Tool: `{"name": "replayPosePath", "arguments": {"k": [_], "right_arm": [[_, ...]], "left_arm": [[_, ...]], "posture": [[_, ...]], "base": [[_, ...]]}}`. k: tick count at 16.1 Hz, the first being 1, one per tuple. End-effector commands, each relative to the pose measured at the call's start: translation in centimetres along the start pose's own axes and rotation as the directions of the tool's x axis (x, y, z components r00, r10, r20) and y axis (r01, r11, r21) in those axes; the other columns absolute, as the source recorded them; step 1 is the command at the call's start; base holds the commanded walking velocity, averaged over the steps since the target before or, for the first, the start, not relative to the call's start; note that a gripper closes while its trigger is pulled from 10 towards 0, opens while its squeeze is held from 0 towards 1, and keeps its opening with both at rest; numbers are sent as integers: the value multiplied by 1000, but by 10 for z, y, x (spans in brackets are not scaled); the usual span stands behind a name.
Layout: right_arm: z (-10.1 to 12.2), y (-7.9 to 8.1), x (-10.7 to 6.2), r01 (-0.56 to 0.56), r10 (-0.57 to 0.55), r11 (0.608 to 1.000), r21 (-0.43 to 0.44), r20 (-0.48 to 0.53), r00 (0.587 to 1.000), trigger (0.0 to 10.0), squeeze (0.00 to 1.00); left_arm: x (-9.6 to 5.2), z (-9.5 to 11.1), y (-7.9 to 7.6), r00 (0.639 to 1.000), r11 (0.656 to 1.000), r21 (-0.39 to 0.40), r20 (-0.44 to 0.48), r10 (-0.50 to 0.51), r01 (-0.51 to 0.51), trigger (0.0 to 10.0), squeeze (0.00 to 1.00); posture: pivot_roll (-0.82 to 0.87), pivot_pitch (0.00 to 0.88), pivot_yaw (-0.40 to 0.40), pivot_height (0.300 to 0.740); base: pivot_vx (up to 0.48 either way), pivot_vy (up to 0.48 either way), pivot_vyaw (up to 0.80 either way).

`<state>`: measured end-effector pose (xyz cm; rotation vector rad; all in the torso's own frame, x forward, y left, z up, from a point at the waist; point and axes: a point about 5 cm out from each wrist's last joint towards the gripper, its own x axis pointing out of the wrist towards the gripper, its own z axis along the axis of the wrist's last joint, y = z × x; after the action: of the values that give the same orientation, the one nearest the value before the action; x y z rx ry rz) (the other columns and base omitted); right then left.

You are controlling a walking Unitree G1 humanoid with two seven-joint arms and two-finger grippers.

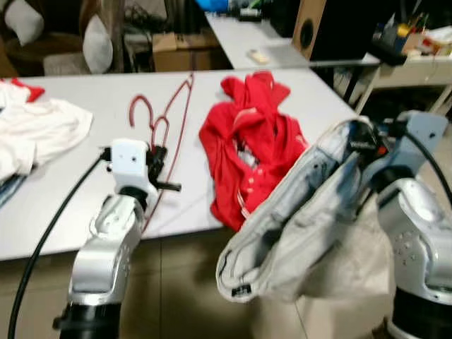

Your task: Hang hanger

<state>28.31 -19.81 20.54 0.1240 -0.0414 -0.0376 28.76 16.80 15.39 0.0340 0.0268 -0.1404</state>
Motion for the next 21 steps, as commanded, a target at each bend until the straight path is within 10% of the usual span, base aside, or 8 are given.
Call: {"name": "replayPosePath", "arguments": {"k": [1,4,8,9,12,18,19,21], "right_arm": [[19,15,4,-83,83,996,-14,77,994,10000,0],[35,36,36,-199,206,973,-113,53,977,10000,0],[158,71,92,-276,354,929,-245,385,852,10000,0],[253,76,85,-313,350,933,-176,646,679,10000,0],[291,69,68,-305,354,928,-214,762,543,10000,0],[145,20,122,-141,268,949,-281,490,829,10000,0],[39,-19,123,-25,53,991,-134,203,978,10000,0],[-43,-39,101,58,-65,992,-115,-53,996,10000,0]], "left_arm": [[-1,1,6,1000,1000,3,-2,13,-13,10000,0],[0,-1,2,1000,1000,-6,-14,-6,6,10000,0],[1,2,16,996,996,20,0,90,-90,10000,0],[-1,7,31,985,985,30,20,170,-171,10000,0],[-5,10,38,976,976,26,36,215,-216,10000,0],[-1,7,28,984,984,22,28,177,-177,10000,0],[-1,4,22,990,990,21,17,139,-139,10000,0],[-1,2,18,994,993,23,7,113,-113,10000,0]], "posture": [[-66,0,-38,740],[-74,0,-33,740],[-67,0,-27,740],[-62,0,-30,740],[-44,0,-42,740],[-49,0,-34,740],[-49,0,-36,740],[-44,0,-37,740]], "base": [[356,0,0],[109,0,0],[0,0,0],[0,0,0],[0,0,0],[0,0,0],[0,0,0],[0,0,0]]}}
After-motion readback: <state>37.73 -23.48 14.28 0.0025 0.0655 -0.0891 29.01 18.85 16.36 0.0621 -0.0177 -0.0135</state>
